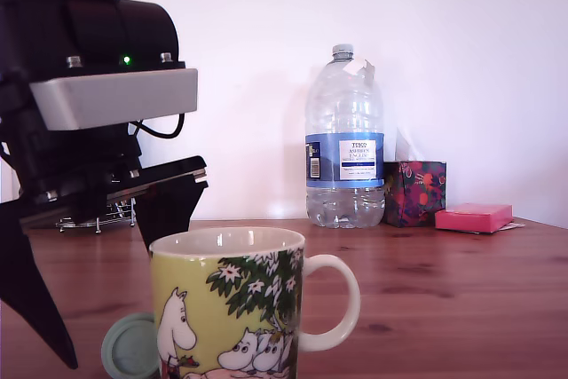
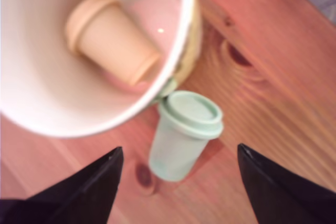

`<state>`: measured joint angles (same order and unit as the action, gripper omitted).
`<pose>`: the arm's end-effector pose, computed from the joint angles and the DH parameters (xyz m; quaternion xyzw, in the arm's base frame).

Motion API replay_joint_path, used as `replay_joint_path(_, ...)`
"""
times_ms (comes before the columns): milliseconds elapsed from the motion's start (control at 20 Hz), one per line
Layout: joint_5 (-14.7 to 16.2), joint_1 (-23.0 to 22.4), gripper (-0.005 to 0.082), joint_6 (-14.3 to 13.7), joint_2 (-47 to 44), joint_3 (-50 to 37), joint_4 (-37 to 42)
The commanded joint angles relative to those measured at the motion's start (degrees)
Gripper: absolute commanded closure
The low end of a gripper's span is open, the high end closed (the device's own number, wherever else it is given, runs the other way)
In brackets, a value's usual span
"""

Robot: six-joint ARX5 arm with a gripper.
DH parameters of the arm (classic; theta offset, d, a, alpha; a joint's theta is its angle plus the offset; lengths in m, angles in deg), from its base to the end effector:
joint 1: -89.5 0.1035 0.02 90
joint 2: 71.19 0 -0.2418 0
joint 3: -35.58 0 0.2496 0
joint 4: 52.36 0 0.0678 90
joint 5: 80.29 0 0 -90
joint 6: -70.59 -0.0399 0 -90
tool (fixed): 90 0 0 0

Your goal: Pick up the coffee capsules from the table one by one and drop them inside the nearest coffee cup

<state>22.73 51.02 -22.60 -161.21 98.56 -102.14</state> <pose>0.2032 -0.1730 0.1280 0.6068 0.1691 -0.6742 0.3855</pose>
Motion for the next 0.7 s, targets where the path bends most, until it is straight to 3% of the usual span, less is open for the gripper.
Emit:
replay_joint_path(0, 0.4, -0.1, 0.0239, -0.4, -0.7, -0.4, -0.1)
replay_joint_path(350, 0.5, -0.1, 0.0476, -0.4, -0.7, -0.4, -0.1)
replay_joint_path(650, 0.7, -0.1, 0.0502, -0.3, -0.7, -0.4, -0.7)
